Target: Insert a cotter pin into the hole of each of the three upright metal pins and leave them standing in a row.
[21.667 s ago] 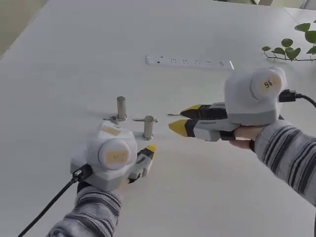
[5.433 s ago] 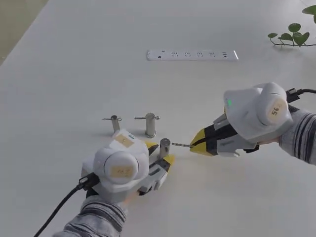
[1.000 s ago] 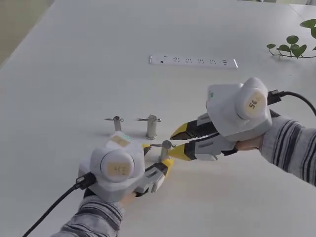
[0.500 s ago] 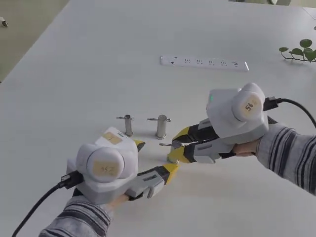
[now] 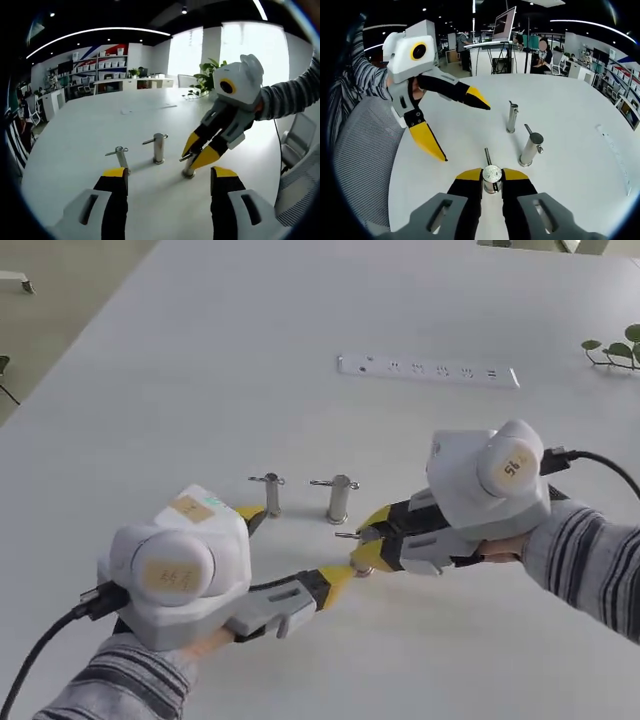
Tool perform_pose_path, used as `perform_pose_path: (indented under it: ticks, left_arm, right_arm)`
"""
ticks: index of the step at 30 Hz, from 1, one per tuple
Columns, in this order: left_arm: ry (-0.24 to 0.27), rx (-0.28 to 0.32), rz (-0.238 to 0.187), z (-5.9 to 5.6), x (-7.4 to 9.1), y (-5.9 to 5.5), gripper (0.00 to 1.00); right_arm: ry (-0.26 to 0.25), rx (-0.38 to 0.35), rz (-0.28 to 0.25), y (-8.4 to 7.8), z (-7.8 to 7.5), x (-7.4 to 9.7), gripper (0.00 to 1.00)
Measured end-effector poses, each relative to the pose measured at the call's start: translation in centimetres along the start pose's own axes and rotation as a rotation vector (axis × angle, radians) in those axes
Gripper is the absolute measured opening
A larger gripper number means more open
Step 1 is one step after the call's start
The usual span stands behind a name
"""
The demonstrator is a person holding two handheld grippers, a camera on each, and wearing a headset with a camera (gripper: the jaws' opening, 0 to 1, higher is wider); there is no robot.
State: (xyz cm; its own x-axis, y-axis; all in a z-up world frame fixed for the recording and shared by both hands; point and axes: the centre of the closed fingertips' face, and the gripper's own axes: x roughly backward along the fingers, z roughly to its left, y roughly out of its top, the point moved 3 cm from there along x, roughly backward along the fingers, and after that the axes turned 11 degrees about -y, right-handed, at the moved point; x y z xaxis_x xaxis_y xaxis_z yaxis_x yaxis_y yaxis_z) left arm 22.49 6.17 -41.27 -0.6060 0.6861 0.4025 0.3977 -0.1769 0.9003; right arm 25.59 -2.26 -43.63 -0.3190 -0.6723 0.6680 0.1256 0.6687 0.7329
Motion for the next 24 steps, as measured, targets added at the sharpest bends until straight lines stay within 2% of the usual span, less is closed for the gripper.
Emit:
perform_pose_path:
  ticks: [12,24]
  left_arm:
    - [0.026,-0.009,-0.015,1.3,1.3,0.5,0.79]
    - [0.045,0.002,0.001,3.0,2.4,0.2,0.86]
  right_arm:
    - [-0.004,0.019,0.013,-0.5,-1.1,0.7,0.08]
    - [-0.054,0.019,0.039,-0.7,-4.3,1.9,0.08]
